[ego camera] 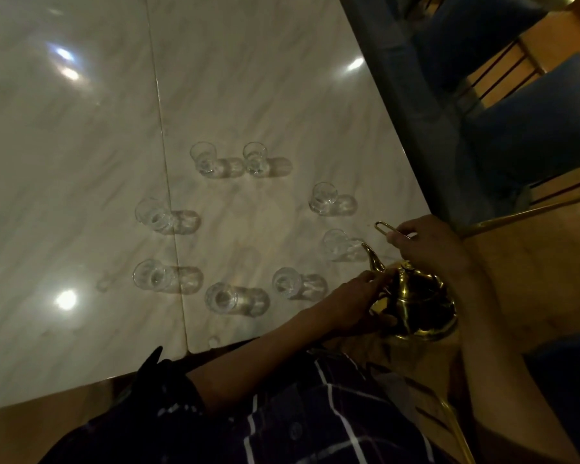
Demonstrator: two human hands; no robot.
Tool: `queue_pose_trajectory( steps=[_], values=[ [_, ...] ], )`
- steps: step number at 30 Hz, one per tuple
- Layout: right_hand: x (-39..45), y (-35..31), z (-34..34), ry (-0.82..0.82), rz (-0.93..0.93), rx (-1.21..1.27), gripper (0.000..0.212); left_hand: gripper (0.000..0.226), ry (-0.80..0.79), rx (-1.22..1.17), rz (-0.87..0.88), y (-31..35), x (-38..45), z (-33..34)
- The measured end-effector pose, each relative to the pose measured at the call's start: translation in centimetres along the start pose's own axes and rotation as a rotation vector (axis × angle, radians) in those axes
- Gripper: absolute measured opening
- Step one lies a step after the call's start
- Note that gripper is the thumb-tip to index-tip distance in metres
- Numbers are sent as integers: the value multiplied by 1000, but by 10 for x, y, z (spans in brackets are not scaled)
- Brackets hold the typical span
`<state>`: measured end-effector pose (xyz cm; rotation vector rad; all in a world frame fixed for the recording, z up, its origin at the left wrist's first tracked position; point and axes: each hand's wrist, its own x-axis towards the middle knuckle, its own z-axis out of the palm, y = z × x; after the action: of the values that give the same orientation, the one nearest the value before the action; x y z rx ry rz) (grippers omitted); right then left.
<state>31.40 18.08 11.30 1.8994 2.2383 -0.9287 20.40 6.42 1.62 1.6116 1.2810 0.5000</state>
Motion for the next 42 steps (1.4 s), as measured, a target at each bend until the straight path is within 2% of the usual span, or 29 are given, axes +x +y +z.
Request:
queue_pose_trajectory(
  steps=[42],
  values=[
    [-10, -6, -15, -26, 11, -46, 35, 88, 12, 6, 46, 12, -4, -6]
  ],
)
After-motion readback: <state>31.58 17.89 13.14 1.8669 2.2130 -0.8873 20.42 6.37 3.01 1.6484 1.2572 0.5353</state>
